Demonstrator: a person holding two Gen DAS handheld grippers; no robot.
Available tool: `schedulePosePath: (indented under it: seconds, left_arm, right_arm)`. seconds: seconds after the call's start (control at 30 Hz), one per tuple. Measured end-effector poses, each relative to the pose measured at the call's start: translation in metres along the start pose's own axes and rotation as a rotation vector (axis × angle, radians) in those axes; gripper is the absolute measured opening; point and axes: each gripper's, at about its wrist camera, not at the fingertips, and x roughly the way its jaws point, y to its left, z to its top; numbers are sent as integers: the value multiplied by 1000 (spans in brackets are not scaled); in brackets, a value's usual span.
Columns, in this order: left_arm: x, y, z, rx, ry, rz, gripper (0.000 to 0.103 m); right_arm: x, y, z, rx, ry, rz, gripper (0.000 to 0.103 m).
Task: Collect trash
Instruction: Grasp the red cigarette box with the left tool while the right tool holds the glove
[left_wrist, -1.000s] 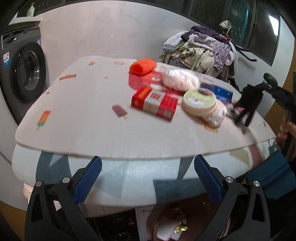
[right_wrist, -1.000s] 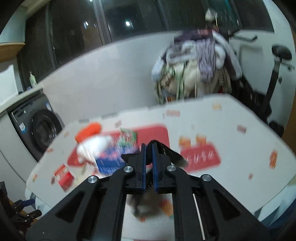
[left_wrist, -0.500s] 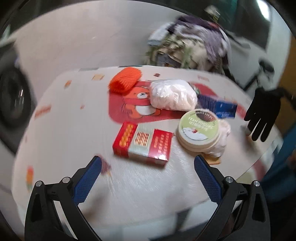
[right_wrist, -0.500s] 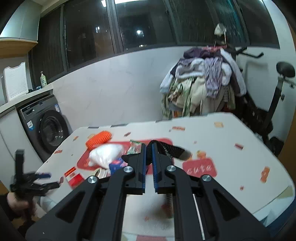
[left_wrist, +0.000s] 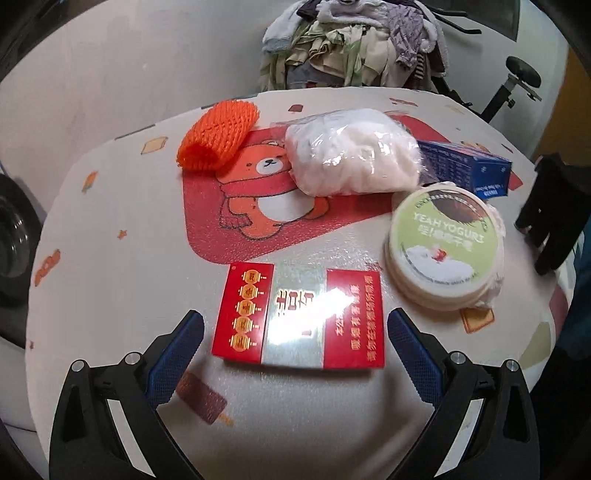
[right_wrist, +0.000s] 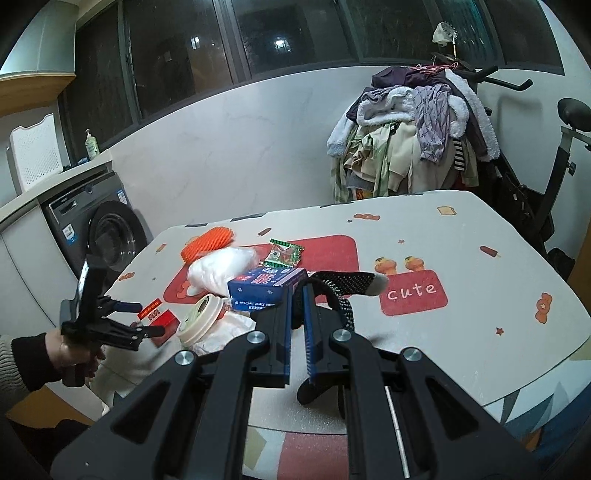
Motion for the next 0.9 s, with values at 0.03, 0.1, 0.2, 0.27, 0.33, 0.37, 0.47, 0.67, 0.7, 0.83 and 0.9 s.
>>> schedulePosePath:
  seconds: [0.03, 0.1, 0.2, 0.27, 0.33, 0.37, 0.47, 0.67, 0.7, 0.83, 0.9]
  left_arm:
    - [3, -1, 1, 3, 6, 5, 97]
    - [8, -3, 2, 18, 13, 28, 97]
    - [12, -3, 1, 8, 23, 20, 97]
    - [13, -3, 1, 3, 29, 2, 97]
    - [11, -3, 1, -2, 39, 19, 95]
    - [9, -2, 1, -10, 38, 22, 91]
    - [3, 2, 0, -45, 38, 27, 87]
    - [-22, -3, -4, -28, -17, -2, 86]
    - [-30, -6, -5, -29, -31, -7, 86]
    - [-65, -19, -13, -46, -86, -35, 86]
    - [-86, -26, -20, -61, -119, -57, 86]
  right_arm:
    - [0, 0, 0, 0, 2, 0, 10]
    - [2, 0, -2, 3, 10, 2, 10]
    - [4, 0, -2, 7, 19, 6, 10]
    - [5, 1, -2, 4, 25, 10, 10]
    - [6, 2, -2, 1, 30, 13, 10]
    - [6, 2, -2, 2, 31, 15, 10]
    - [5, 5, -1, -2, 31, 22, 10]
    - [-2, 12, 2, -28, 22, 41, 10]
    - [-4, 14, 2, -34, 19, 44, 10]
    - [-15, 20, 6, -53, 1, 67, 10]
    - [-21, 24, 7, -57, -5, 80, 10]
